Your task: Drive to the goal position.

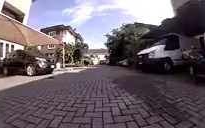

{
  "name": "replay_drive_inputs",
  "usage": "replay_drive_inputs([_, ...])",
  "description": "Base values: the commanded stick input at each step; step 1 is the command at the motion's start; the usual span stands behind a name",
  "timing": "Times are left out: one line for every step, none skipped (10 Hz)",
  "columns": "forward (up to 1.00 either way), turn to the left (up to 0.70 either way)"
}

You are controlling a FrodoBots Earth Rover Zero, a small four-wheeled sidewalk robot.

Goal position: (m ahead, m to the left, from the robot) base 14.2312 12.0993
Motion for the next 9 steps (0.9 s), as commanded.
replay_drive_inputs([0.69,0.03])
replay_drive_inputs([0.69,0.03])
replay_drive_inputs([0.69,0.03])
replay_drive_inputs([0.69,0.03])
replay_drive_inputs([0.69,0.03])
replay_drive_inputs([0.69,0.03])
replay_drive_inputs([0.69,0.03])
replay_drive_inputs([0.69,0.03])
replay_drive_inputs([0.69,0.03])
